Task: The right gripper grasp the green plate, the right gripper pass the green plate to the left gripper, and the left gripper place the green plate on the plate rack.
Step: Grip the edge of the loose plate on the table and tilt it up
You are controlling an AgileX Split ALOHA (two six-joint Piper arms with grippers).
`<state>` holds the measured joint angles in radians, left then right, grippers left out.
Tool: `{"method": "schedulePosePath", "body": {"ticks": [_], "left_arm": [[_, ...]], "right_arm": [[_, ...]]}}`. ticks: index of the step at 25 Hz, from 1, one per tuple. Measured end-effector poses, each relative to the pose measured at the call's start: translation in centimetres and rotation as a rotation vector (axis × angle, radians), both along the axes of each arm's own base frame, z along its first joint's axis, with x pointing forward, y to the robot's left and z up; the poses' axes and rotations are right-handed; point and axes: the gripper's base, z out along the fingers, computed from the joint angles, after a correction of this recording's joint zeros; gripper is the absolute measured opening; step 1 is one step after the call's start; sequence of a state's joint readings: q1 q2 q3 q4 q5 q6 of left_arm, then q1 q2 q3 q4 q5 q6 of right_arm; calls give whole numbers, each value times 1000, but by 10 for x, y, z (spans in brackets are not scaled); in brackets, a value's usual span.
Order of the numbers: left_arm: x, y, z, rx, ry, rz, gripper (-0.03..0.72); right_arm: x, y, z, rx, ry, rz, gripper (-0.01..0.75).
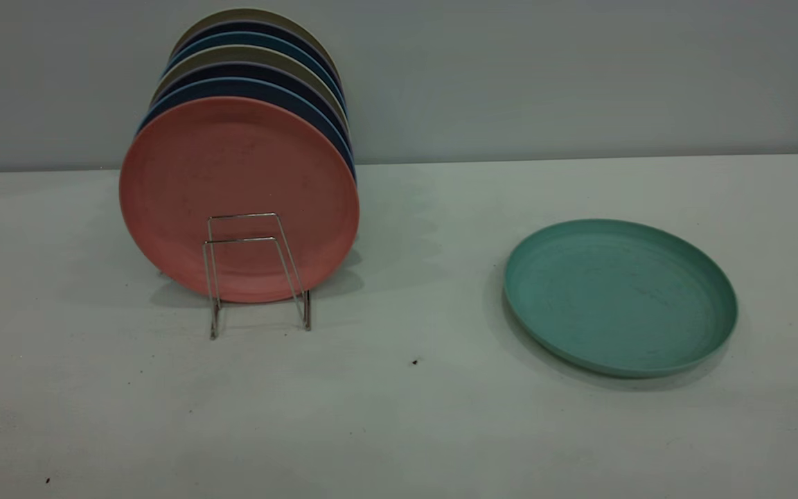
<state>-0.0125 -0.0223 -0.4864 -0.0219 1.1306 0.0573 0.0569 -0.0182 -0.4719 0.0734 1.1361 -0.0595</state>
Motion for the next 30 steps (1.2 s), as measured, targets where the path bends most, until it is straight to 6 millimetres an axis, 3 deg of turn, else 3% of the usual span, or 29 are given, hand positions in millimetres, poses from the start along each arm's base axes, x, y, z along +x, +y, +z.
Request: {"method": "schedulePosePath", "body": {"ticks": [11, 16, 22, 25, 30], "left_arm": [[0, 0, 1, 1, -2, -1, 519], [16, -1, 20, -20, 69, 13, 532], [81, -1, 54, 19, 208, -15, 557], [123, -1, 59, 25, 280, -21, 560], [185, -2, 54, 26, 329, -23, 563]], "right_arm": [[0, 0, 0, 1, 0, 0, 239], [7, 1, 8, 10, 1, 2, 266], [65, 5, 33, -9, 80, 26, 423], [100, 8, 33, -55, 172, 69, 478], [159, 20, 17, 5, 297, 134, 483]]}}
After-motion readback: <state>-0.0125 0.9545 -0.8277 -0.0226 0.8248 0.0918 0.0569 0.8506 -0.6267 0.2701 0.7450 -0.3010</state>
